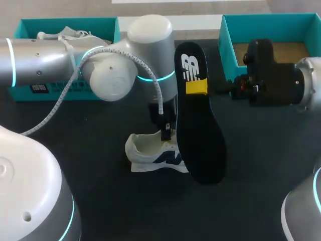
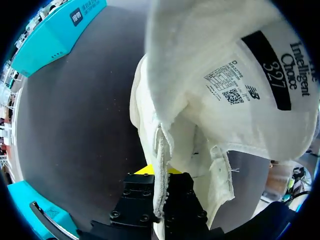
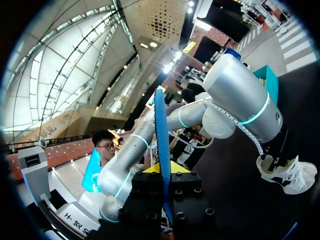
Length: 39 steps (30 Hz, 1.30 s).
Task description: Take the shoe out of the shoebox, open the shoe tongue, remove and reinsert the insole, then place the shoe into the shoebox
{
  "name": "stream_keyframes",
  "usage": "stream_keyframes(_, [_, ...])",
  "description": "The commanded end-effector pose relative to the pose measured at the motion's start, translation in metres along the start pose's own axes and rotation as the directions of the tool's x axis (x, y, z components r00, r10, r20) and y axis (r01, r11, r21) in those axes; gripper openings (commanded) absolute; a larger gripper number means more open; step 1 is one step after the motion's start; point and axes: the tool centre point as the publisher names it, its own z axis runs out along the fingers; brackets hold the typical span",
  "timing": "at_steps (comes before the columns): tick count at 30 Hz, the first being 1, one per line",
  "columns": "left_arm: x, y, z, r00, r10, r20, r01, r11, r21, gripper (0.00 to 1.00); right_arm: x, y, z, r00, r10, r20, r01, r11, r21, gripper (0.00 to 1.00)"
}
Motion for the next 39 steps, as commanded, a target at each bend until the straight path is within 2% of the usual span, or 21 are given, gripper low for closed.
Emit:
stream_keyframes(1, [-0.006, 0.0, -0.003, 0.995, 0.069, -0.069, -0.068, 0.998, 0.014, 0.0, 0.004, -0.002, 0.005, 1.0, 0.001, 0.007, -0.001, 1.0, -0.009, 0.0])
stream_keyframes(5, [-0.014, -0.001, -0.025, 0.923, 0.281, -0.261, -0.276, 0.959, 0.056, 0.0, 0.004, -0.002, 0.005, 1.0, 0.001, 0.007, -0.001, 1.0, -0.009, 0.0])
stream_keyframes(9, [-0.022, -0.003, -0.042, 0.775, 0.453, -0.44, -0.48, 0.876, 0.056, 0.0, 0.004, -0.002, 0.005, 1.0, 0.001, 0.007, -0.001, 1.0, -0.009, 0.0])
stream_keyframes(11, [-0.023, -0.004, -0.047, 0.673, 0.525, -0.52, -0.582, 0.81, 0.065, 0.0, 0.004, -0.002, 0.005, 1.0, 0.001, 0.007, -0.001, 1.0, -0.009, 0.0])
stream_keyframes(14, [-0.016, -0.006, -0.058, 0.436, 0.662, -0.61, -0.771, 0.624, 0.127, 0.0, 0.004, -0.002, 0.005, 1.0, 0.001, 0.007, -0.001, 1.0, -0.009, 0.0])
stream_keyframes(17, [0.002, 0.002, -0.061, 0.216, 0.718, -0.661, -0.924, 0.37, 0.099, 0.0, 0.004, -0.002, 0.005, 1.0, 0.001, 0.007, -0.001, 1.0, -0.009, 0.0])
stream_keyframes(18, [0.005, 0.004, -0.062, 0.194, 0.723, -0.663, -0.936, 0.338, 0.094, 0.0, 0.004, -0.002, 0.005, 1.0, 0.001, 0.007, -0.001, 1.0, -0.009, 0.0])
stream_keyframes(34, [0.007, 0.006, -0.065, 0.204, 0.735, -0.647, -0.935, 0.342, 0.093, 0.0, 0.004, -0.002, 0.005, 1.0, 0.001, 0.007, -0.001, 1.0, -0.009, 0.0])
stream_keyframes(37, [0.011, 0.0, -0.061, 0.139, 0.742, -0.656, -0.968, 0.242, 0.069, 0.0, 0.004, -0.002, 0.005, 1.0, 0.001, 0.007, -0.001, 1.0, -0.009, 0.0])
stream_keyframes(39, [0.01, -0.003, -0.061, 0.112, 0.739, -0.664, -0.977, 0.203, 0.062, 0.0, 0.004, -0.002, 0.005, 1.0, 0.001, 0.007, -0.001, 1.0, -0.009, 0.0])
